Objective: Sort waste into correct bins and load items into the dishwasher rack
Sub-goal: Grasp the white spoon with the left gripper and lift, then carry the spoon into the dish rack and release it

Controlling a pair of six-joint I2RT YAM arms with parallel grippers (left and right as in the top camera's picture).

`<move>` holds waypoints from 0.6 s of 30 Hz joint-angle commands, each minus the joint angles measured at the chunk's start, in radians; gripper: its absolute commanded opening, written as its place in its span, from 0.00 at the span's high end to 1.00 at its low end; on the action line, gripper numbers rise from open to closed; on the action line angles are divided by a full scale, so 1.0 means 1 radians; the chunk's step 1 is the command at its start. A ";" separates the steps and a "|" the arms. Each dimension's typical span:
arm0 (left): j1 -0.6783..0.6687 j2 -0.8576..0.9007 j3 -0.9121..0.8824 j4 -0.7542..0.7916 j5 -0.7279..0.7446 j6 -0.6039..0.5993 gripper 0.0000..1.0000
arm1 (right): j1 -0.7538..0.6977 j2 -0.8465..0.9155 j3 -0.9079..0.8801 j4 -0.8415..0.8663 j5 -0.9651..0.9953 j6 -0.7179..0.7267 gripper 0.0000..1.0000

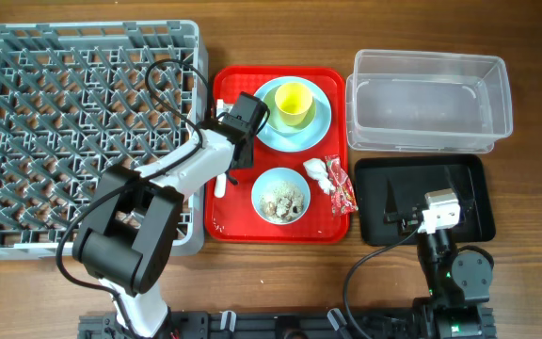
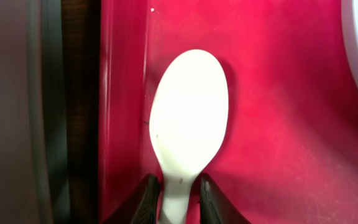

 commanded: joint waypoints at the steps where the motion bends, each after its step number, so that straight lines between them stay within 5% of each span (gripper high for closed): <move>1: 0.005 0.055 -0.010 -0.003 0.020 -0.020 0.85 | -0.002 0.000 0.000 0.003 0.009 0.013 0.00; 4: 0.005 0.055 -0.009 -0.002 0.020 -0.020 0.96 | -0.002 0.000 0.000 0.003 0.009 0.013 0.00; 11: 0.005 -0.050 -0.006 -0.003 0.020 -0.020 0.96 | -0.002 0.000 0.000 0.003 0.009 0.012 0.00; 18: 0.005 -0.383 -0.006 -0.006 0.018 -0.015 0.96 | -0.002 0.000 0.000 0.003 0.009 0.012 0.00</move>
